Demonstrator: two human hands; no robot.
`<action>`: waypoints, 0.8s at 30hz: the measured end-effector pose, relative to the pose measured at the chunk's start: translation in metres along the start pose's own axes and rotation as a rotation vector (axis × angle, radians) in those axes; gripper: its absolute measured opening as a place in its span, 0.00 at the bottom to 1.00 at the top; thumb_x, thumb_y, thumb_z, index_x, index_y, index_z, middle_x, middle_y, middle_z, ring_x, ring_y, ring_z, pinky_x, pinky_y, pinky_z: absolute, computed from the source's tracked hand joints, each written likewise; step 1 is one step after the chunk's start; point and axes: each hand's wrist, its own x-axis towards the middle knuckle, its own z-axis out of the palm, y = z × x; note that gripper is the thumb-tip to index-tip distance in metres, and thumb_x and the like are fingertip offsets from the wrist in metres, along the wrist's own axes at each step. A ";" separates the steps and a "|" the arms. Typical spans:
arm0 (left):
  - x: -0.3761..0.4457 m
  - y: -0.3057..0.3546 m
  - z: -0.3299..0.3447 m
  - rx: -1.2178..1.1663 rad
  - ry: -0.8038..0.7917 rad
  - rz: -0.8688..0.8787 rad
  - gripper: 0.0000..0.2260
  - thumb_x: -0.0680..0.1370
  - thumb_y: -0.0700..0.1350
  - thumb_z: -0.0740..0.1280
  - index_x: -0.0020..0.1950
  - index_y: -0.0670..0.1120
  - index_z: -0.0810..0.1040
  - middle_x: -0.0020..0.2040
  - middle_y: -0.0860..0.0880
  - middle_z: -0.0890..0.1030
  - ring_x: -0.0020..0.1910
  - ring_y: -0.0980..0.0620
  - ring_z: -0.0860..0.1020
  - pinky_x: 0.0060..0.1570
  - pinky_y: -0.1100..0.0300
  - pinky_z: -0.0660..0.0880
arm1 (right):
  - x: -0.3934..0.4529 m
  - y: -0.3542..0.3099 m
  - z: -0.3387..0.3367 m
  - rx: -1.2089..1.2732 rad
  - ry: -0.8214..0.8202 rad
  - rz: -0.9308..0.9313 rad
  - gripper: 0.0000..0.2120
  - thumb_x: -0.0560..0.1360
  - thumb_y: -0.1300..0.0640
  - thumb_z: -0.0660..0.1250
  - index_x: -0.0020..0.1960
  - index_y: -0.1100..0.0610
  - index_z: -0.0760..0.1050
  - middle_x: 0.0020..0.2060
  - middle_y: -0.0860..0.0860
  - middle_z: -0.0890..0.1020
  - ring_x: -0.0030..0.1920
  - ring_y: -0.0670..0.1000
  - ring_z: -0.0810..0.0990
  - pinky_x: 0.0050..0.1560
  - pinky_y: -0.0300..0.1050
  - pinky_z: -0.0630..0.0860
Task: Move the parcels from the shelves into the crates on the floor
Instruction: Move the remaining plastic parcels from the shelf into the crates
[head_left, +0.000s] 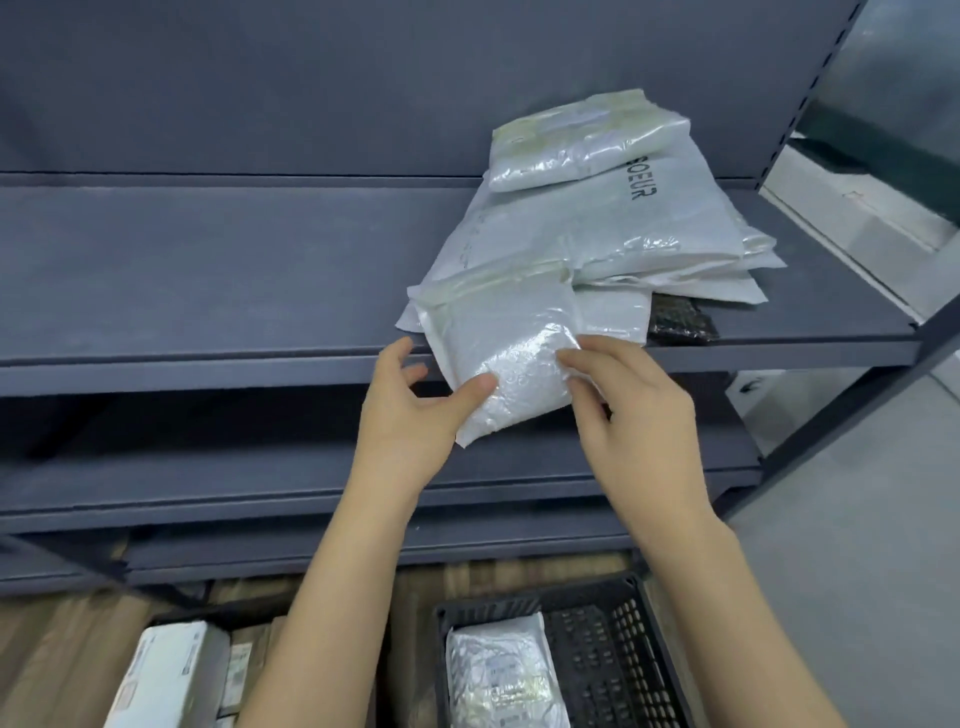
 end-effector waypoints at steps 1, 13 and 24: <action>-0.005 -0.009 -0.005 -0.057 -0.033 -0.082 0.39 0.69 0.50 0.76 0.75 0.49 0.59 0.62 0.54 0.74 0.52 0.58 0.77 0.49 0.63 0.73 | -0.012 -0.001 0.002 0.004 -0.006 0.004 0.11 0.74 0.65 0.64 0.54 0.62 0.81 0.54 0.54 0.81 0.54 0.53 0.80 0.54 0.43 0.75; -0.040 -0.096 -0.036 0.063 -0.116 -0.090 0.12 0.72 0.40 0.72 0.53 0.51 0.76 0.47 0.55 0.81 0.44 0.60 0.80 0.38 0.73 0.74 | -0.130 -0.009 0.033 0.003 -0.276 0.169 0.09 0.73 0.67 0.67 0.52 0.60 0.79 0.50 0.50 0.79 0.46 0.46 0.78 0.47 0.38 0.76; -0.064 -0.162 -0.020 0.682 -0.268 0.286 0.17 0.71 0.32 0.65 0.55 0.47 0.82 0.46 0.52 0.76 0.43 0.54 0.75 0.41 0.70 0.70 | -0.179 0.006 0.013 -0.092 -0.370 0.408 0.24 0.73 0.62 0.68 0.68 0.58 0.68 0.65 0.52 0.70 0.62 0.49 0.71 0.59 0.31 0.62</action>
